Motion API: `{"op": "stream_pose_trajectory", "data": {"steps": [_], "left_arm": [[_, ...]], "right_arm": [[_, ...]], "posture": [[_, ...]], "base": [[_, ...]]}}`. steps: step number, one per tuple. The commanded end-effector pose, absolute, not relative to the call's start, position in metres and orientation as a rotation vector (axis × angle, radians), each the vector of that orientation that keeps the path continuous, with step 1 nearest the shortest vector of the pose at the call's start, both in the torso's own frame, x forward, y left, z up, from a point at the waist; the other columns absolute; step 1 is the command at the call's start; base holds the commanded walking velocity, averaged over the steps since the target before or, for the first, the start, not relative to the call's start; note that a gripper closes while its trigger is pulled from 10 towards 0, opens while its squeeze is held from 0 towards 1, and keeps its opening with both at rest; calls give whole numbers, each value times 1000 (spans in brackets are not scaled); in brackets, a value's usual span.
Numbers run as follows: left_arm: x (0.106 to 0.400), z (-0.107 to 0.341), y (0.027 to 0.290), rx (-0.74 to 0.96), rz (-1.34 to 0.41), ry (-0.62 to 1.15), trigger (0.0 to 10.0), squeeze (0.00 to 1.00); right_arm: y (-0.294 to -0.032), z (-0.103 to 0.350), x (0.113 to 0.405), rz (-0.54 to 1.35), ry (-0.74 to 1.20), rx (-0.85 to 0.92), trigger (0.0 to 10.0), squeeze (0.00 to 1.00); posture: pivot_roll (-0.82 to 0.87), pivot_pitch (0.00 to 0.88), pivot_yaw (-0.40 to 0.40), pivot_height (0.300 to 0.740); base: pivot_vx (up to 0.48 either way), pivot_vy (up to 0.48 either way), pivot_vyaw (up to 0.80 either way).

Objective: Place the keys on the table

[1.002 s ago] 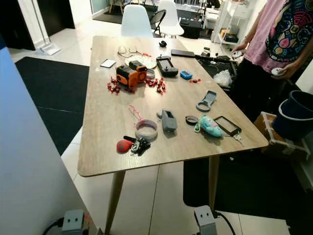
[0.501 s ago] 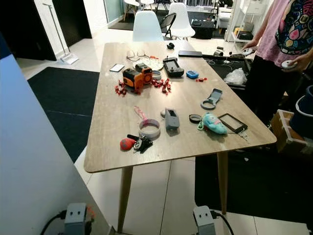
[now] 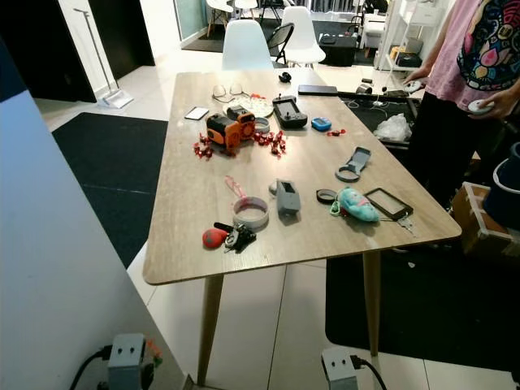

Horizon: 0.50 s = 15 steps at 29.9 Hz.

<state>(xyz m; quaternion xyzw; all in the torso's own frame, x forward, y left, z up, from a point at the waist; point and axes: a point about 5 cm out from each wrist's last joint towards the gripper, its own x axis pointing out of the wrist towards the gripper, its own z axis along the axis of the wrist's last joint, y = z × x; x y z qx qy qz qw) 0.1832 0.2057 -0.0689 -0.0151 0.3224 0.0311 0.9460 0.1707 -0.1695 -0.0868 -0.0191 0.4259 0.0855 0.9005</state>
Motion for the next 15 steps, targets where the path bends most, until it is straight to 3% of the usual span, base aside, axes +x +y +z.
{"op": "stream_pose_trajectory", "data": {"steps": [1, 15], "left_arm": [[182, -69, 211, -12, 68, 669, 10000, 0], [181, -70, 211, -6, 72, 679, 10000, 0]], "right_arm": [[-170, -88, 168, 171, 887, -37, 10000, 0], [-170, -87, 171, 174, 881, -41, 10000, 0]], "posture": [[66, 40, 10, 740], [69, 36, 7, 740]], "base": [[0, -341, 0], [0, -349, 0]]}}
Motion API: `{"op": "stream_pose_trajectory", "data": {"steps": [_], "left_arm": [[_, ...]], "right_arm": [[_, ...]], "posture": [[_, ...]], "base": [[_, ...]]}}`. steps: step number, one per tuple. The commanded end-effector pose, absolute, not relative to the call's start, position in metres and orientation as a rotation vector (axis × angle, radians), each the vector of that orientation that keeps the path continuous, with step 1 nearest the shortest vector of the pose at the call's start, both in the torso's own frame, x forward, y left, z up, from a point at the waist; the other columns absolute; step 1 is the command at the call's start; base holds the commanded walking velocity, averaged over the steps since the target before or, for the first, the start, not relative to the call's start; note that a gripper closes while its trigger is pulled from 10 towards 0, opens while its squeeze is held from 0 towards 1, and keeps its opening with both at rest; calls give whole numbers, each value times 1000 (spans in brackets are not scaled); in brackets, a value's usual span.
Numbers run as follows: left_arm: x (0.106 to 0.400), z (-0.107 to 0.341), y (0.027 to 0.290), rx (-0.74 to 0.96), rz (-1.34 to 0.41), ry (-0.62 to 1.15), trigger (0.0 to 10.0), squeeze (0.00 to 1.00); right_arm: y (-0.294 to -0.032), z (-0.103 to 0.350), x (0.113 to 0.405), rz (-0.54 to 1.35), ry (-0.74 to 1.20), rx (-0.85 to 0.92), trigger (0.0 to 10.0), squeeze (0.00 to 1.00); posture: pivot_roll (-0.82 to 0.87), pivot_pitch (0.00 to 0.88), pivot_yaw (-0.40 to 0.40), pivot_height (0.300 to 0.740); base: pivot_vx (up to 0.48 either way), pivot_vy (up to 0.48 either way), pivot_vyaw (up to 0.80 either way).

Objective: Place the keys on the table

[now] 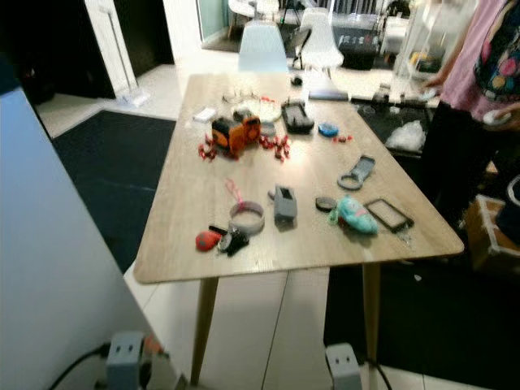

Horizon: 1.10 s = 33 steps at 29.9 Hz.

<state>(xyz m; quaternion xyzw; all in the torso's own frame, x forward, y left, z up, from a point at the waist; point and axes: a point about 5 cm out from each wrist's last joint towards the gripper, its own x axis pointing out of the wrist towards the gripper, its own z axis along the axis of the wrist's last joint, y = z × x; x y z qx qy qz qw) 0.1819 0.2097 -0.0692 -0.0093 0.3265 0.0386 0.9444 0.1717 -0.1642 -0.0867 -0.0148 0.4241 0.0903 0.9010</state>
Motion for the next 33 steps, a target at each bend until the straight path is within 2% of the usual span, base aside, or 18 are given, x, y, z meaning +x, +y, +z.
{"op": "stream_pose_trajectory", "data": {"steps": [1, 19, 33], "left_arm": [[181, -70, 211, -6, 72, 679, 10000, 0], [185, -69, 208, -3, 71, 668, 10000, 0], [188, -69, 202, 2, 52, 675, 10000, 0]], "right_arm": [[-170, -87, 171, 174, 881, -40, 10000, 0], [-171, -88, 169, 175, 888, -43, 10000, 0], [-172, -88, 169, 175, 892, -46, 10000, 0]], "posture": [[69, 33, 9, 740], [69, 38, 5, 740], [70, 39, 1, 740]], "base": [[0, -352, 0], [0, -353, 0], [0, 0, 0]]}}
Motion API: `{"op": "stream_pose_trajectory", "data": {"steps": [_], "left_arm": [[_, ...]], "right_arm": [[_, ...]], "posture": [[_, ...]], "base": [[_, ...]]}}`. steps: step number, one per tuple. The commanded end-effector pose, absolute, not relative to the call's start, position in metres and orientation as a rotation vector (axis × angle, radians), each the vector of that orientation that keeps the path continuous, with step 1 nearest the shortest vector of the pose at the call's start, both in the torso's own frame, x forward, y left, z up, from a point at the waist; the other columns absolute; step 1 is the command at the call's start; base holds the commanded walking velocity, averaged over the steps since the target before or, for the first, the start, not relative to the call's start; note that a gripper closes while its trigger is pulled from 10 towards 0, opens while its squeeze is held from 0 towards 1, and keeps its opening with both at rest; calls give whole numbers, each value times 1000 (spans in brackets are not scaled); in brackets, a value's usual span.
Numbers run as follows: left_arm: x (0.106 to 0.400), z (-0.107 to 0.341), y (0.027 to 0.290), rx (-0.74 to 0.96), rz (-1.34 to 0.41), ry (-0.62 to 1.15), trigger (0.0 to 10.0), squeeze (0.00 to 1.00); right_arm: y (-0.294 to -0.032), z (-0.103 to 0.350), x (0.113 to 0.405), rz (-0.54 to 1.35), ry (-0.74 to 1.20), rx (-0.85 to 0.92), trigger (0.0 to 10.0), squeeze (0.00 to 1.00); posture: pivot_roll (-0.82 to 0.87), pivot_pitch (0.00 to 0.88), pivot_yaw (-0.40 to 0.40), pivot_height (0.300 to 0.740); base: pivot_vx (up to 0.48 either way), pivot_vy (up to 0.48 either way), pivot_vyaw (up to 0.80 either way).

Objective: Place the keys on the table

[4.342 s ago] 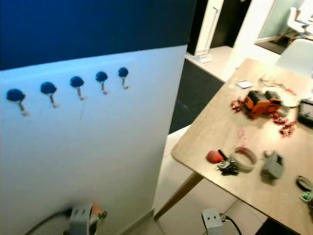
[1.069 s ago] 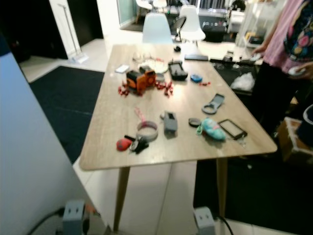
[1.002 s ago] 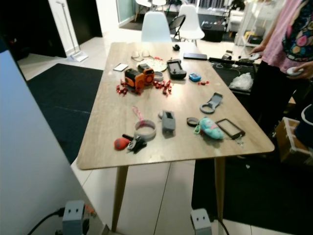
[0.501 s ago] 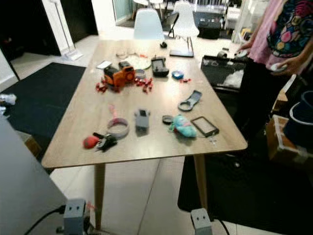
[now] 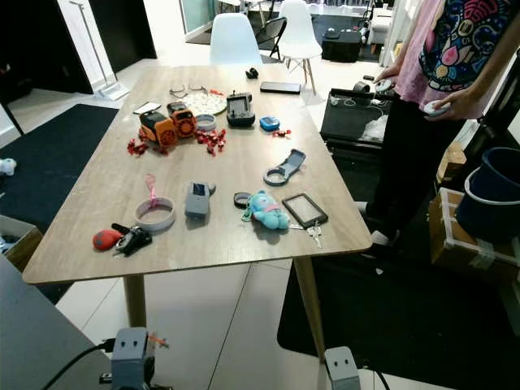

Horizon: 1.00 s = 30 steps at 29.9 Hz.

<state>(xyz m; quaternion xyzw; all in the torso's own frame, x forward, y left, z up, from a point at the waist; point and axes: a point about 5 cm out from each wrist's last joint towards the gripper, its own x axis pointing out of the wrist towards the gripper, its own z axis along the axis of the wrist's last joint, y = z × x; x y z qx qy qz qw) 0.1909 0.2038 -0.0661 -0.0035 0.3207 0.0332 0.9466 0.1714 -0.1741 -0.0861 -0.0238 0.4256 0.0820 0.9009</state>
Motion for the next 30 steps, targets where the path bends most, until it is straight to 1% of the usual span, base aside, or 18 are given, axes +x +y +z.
{"op": "stream_pose_trajectory", "data": {"steps": [1, 17, 19, 25, 30], "left_arm": [[188, -69, 202, 4, 51, 676, 10000, 0], [188, -69, 199, 28, 53, 684, 10000, 0], [188, -70, 199, 60, 39, 704, 10000, 0], [187, -71, 201, 102, 46, 722, 10000, 0], [187, -71, 203, 85, 80, 724, 10000, 0]], "right_arm": [[-172, -87, 169, 174, 892, -45, 10000, 0], [-173, -87, 171, 160, 889, -34, 10000, 0], [-173, -87, 171, 161, 889, -35, 10000, 0], [-173, -87, 171, 159, 888, -36, 10000, 0], [-175, -87, 169, 150, 890, -36, 10000, 0]], "posture": [[70, 39, 1, 740], [76, 41, -4, 740], [74, 42, -3, 740], [66, 40, 2, 740], [60, 36, 6, 740]], "base": [[0, 0, 0], [0, 0, 0], [0, 0, 0], [0, -442, 0], [0, 0, 0]]}}
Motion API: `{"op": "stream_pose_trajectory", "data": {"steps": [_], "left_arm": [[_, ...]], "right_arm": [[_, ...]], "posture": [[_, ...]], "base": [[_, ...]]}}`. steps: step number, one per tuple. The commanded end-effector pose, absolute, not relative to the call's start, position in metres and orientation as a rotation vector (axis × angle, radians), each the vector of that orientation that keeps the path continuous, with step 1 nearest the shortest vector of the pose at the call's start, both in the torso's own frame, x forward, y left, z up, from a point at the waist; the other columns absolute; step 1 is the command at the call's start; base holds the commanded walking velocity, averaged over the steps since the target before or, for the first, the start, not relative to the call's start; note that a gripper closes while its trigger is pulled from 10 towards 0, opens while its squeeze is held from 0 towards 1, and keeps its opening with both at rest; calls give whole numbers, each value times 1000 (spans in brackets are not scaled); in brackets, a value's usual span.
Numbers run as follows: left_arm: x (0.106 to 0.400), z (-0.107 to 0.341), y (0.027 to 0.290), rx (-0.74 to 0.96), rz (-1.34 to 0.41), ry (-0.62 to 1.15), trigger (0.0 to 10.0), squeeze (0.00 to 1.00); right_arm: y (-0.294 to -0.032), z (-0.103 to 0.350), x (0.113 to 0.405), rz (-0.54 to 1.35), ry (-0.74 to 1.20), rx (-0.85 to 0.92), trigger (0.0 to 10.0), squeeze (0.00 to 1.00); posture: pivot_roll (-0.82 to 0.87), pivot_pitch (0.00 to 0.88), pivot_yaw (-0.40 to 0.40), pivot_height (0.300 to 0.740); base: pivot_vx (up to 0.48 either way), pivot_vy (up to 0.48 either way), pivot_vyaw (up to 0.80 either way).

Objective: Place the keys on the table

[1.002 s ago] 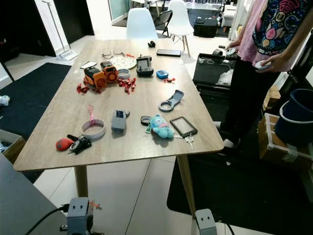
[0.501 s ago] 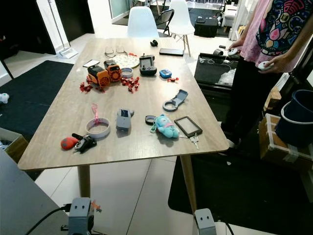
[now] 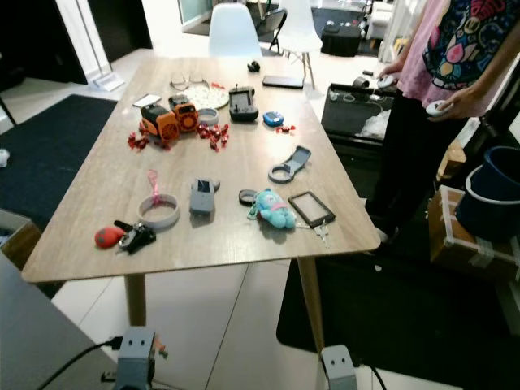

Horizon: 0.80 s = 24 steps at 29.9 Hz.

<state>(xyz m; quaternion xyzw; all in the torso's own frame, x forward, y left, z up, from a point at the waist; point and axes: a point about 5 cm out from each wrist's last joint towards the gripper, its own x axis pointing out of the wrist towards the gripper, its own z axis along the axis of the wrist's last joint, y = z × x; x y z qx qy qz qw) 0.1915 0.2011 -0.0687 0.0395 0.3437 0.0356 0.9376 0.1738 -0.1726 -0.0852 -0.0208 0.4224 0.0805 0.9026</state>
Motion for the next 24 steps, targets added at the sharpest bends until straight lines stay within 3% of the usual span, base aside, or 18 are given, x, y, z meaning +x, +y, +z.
{"op": "stream_pose_trajectory", "data": {"steps": [1, 10, 14, 15, 17, 20, 24], "left_arm": [[188, -71, 204, 84, 83, 724, 10000, 0], [194, -66, 207, 86, 77, 692, 10000, 0], [210, -48, 207, 34, 5, 530, 10000, 0], [211, -40, 198, 25, -208, 465, 10000, 0], [211, -40, 198, 25, -208, 465, 10000, 0], [195, -34, 187, 33, -596, 453, 10000, 0], [188, -28, 195, 32, -701, 465, 10000, 0]], "right_arm": [[-175, -88, 168, 147, 892, -36, 10000, 0], [-182, -89, 164, 116, 899, -30, 10000, 0], [-189, -88, 164, 84, 896, -20, 10000, 0], [-192, -88, 163, 81, 897, -23, 10000, 0], [-192, -88, 163, 81, 897, -23, 10000, 0], [-196, -88, 162, 76, 900, -29, 10000, 0], [-197, -88, 161, 75, 902, -32, 10000, 0]], "posture": [[59, 35, 9, 740], [61, 36, 13, 740], [61, 44, 10, 740], [60, 46, 7, 740], [60, 46, 7, 740], [60, 48, 4, 740], [63, 51, 3, 740]], "base": [[0, 0, 0], [0, 0, 0], [0, 0, 0], [0, 0, 0], [0, 0, 0], [0, 0, 0], [0, 0, 0]]}}
